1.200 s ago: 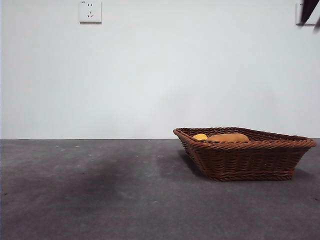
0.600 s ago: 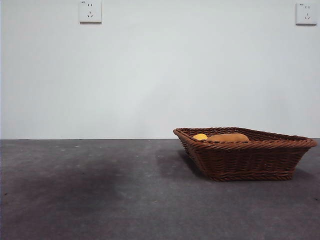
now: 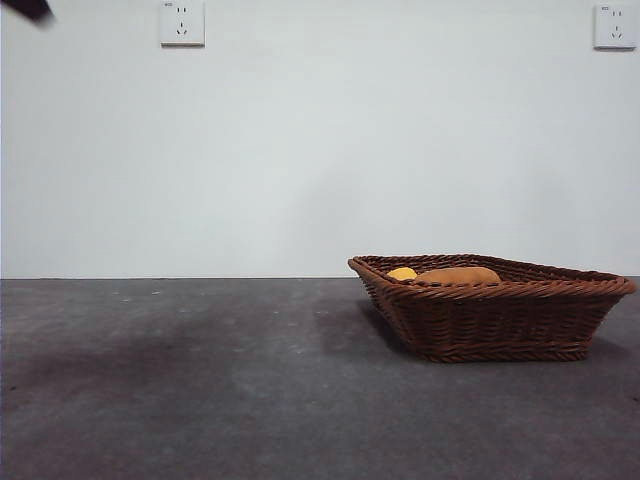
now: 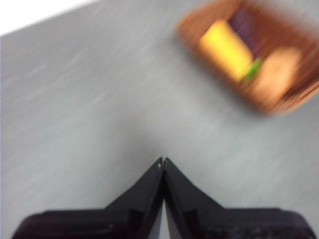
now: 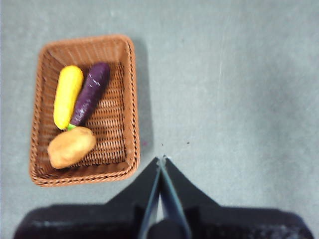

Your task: Help me put the vegetables on the table into the basket

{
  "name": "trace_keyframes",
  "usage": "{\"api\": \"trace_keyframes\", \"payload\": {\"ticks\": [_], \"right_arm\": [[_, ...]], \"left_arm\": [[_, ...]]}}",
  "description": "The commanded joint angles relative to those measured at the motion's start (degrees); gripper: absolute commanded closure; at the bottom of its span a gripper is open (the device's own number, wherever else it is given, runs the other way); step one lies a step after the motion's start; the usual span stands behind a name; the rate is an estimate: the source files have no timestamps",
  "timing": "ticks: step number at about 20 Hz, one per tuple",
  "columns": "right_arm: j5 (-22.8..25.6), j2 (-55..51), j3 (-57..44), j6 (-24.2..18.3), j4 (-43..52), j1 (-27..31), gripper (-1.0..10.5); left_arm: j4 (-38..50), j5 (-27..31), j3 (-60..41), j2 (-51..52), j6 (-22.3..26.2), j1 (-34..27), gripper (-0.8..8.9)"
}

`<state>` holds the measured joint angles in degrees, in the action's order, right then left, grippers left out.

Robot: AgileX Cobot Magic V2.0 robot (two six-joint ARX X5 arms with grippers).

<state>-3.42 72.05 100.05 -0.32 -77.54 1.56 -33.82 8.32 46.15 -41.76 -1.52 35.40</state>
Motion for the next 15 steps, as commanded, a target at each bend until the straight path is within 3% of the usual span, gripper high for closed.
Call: {"api": "trace_keyframes", "payload": {"ticks": [1, 3, 5, 7, 12, 15], "right_arm": [[0.04, 2.19, -0.31, 0.11, 0.77, -0.04, 9.5], [0.04, 4.31, -0.31, 0.11, 1.95, -0.04, 9.5], [0.07, 6.05, -0.31, 0.11, 3.19, -0.04, 9.5], [0.07, 7.61, -0.31, 0.11, 5.11, -0.02, 9.5], [0.09, 10.08, -0.31, 0.11, 11.17, -0.02, 9.5], [0.07, 10.29, -0.31, 0.11, 14.62, -0.02, 9.5]], "left_arm": [[26.91, -18.78, -19.87, 8.83, 4.35, -9.84, 8.17], [37.03, -26.16, -31.36, 16.87, 3.10, -16.52, 8.17], [37.40, -26.05, -37.44, 24.68, 3.13, -21.22, 8.17], [37.29, -23.32, -40.65, 30.60, 3.72, -24.59, 8.17], [32.13, -8.13, -43.45, 38.07, 2.97, -28.85, 8.17], [31.71, -8.79, -44.74, 38.40, 0.66, -33.90, 8.17]]}}
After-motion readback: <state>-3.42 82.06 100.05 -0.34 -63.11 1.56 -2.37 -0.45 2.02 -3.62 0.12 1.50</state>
